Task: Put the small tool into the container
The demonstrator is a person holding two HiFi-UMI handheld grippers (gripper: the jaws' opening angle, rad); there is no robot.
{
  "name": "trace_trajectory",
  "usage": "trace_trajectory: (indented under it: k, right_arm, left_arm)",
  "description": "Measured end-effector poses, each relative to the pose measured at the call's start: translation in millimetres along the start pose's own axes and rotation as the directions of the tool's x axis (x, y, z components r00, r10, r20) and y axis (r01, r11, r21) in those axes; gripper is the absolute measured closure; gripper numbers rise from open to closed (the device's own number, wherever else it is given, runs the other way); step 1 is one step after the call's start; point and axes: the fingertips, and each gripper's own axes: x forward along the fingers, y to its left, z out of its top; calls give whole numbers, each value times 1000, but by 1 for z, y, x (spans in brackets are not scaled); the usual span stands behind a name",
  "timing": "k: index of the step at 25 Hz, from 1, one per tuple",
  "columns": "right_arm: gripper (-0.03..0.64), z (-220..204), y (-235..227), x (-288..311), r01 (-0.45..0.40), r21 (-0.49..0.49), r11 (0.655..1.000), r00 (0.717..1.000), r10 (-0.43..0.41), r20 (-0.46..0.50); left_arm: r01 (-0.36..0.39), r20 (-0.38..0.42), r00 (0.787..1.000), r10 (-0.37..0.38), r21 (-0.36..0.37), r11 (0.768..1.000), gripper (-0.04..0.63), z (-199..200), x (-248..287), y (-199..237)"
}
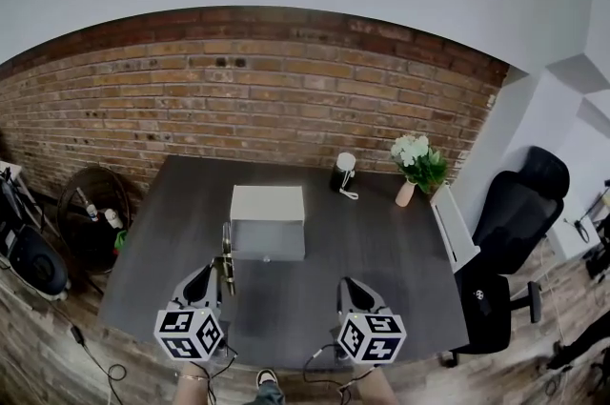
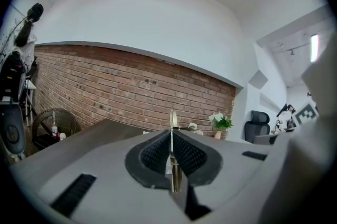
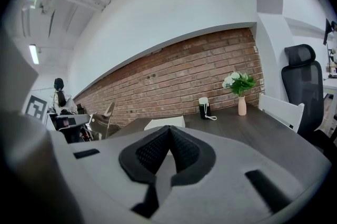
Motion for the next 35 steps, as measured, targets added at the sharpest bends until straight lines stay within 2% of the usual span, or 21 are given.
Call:
trace_trajectory:
  k: [10,16,23,35]
  right_arm:
    - [615,30,-3,76,36,-8,999,999,-36,-2]
    - [615,30,-12,98,61,-6,998,998,-61,-36]
    - [615,23,-27,129,33,2,999,997,-33,-75]
    - [615,13,-27,151,-11,10,1000,993,12,-118]
  left_arm:
    - [38,-1,999,-38,-34,999,588,17,83,33]
    - [43,-4,999,-44,-71,997,588,20,116,44]
    - [11,-32,999,-14,-93,996,588,4,135,45]
    - [-11,-71,997,5,-82,997,588,-10,135,43]
